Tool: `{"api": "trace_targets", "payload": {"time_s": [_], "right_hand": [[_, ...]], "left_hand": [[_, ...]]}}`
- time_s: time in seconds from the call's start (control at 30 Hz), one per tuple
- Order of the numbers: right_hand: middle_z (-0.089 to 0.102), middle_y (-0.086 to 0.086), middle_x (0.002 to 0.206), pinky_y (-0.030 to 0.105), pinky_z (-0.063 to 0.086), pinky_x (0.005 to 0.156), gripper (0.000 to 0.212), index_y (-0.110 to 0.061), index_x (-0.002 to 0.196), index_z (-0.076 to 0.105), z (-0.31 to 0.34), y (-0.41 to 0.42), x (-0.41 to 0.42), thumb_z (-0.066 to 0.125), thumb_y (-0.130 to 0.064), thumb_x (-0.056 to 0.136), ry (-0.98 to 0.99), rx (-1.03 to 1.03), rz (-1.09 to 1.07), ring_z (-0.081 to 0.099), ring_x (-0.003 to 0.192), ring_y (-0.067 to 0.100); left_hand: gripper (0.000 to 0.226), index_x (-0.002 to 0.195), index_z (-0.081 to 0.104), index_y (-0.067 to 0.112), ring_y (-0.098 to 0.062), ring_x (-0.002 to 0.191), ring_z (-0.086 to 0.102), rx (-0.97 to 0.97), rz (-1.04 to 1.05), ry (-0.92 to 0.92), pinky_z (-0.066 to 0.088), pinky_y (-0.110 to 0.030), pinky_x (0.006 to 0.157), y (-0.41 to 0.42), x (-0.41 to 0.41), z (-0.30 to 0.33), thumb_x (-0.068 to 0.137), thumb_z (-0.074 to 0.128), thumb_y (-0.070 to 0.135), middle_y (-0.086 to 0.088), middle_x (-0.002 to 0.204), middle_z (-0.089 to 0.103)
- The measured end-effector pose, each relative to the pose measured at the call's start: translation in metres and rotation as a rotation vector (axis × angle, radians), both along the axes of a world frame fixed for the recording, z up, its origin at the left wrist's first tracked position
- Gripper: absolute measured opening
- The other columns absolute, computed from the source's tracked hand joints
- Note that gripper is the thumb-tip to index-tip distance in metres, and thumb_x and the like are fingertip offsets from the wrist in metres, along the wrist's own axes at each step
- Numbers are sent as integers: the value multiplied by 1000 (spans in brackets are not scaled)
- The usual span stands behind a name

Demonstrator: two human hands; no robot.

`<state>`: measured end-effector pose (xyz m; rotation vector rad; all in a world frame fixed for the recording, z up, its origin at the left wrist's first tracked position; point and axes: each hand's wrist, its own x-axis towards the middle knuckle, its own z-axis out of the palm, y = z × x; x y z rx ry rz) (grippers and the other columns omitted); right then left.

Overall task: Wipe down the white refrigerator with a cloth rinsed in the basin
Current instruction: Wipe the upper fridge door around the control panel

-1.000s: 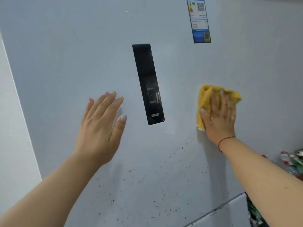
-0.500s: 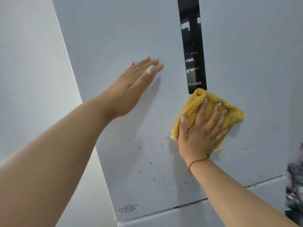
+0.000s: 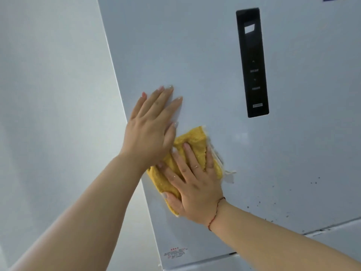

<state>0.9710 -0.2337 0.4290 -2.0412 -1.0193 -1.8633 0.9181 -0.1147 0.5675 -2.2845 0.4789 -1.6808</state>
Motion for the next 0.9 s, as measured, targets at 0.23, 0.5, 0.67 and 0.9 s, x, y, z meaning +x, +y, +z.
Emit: {"api": "trace_targets", "payload": {"time_s": [0.23, 0.5, 0.67, 0.9], "right_hand": [[38, 2, 151, 66, 26, 106, 63, -38, 139, 46, -24, -56, 24, 53, -60, 81, -123, -143, -14, 33, 141, 29], [28, 14, 151, 69, 21, 106, 65, -26, 144, 35, -26, -123, 52, 35, -61, 90, 81, 172, -219, 24, 141, 40], [21, 16, 156, 66, 8, 112, 68, -24, 150, 26, 4, -73, 30, 29, -56, 90, 306, 510, -233, 13, 145, 40], [24, 11, 156, 71, 14, 107, 73, -30, 147, 32, -10, 4, -3, 50, -56, 82, 138, 252, -99, 17, 145, 38]], "left_hand": [[40, 135, 58, 16, -22, 139, 41, 9, -15, -162, 22, -41, 120, 3, 6, -4, 97, 47, 20, -6, 147, 49], [48, 139, 53, 16, -18, 141, 38, -91, 24, -174, 19, -41, 121, -6, 10, -9, 92, 45, 18, -2, 149, 47], [56, 144, 44, 11, -22, 144, 33, -192, 42, -179, 14, -35, 122, -7, 13, -10, 90, 43, 22, -8, 153, 41], [56, 148, 38, 15, -16, 147, 23, -243, 46, -141, 8, -35, 123, -11, 12, -15, 93, 36, 25, -3, 156, 35]]}}
